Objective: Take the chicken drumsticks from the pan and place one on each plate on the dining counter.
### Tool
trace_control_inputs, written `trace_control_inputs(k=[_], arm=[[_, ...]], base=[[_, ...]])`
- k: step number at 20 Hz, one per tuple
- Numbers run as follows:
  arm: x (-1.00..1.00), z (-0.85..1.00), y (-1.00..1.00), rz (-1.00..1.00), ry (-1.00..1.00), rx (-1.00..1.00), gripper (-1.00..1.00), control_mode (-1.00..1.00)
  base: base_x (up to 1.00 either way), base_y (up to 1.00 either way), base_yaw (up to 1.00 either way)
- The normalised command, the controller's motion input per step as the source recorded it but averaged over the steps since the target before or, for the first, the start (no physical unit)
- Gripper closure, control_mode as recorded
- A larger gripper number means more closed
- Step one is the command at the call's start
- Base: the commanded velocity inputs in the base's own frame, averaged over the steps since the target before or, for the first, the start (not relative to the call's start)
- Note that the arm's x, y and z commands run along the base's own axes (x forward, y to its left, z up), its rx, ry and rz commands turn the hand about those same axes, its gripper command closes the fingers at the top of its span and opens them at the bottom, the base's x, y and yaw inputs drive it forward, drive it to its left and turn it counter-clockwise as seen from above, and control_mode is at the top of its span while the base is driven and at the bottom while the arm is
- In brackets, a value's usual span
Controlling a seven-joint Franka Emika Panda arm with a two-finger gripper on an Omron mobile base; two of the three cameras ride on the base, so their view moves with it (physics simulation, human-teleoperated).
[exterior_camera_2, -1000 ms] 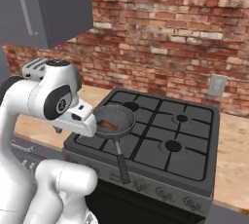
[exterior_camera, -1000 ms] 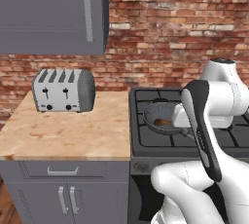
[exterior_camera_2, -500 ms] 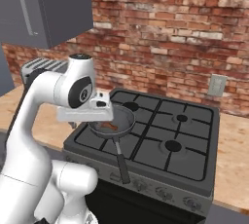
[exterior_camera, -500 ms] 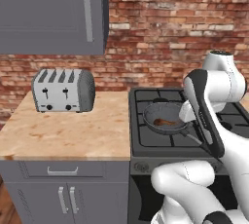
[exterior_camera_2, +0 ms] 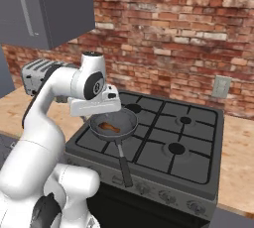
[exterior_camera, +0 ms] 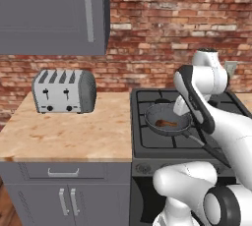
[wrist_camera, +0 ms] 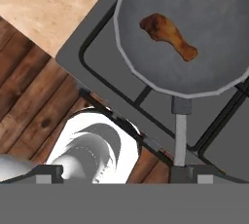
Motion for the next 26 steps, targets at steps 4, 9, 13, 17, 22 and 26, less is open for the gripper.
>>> trace_control_inputs(k=[4,9,13,17,22,26], arm=[[0.37,-0.34,0.09,0.03,-0.02,-0.02,-1.00,-1.00],[0.50,-0.23,-0.01,0.00,0.00,-0.01,-1.00,-1.00],[0.37,-0.38,0.00,0.00,-0.01,-0.02,-1.00,-1.00],[0.39,-0.31,0.00,0.00,-0.03,0.00,-1.00,-1.00],[0.28,-0.30,0.00,0.00,-0.10,-0.04,-1.00,-1.00],[0.35,-0.27,-0.02,0.00,-0.10,-0.03,-1.00,-1.00]], base=[[0.00,0.00,0.00],[0.00,0.00,0.00],[0.00,0.00,0.00],[0.00,0.00,0.00],[0.00,0.00,0.00],[0.00,0.00,0.00]])
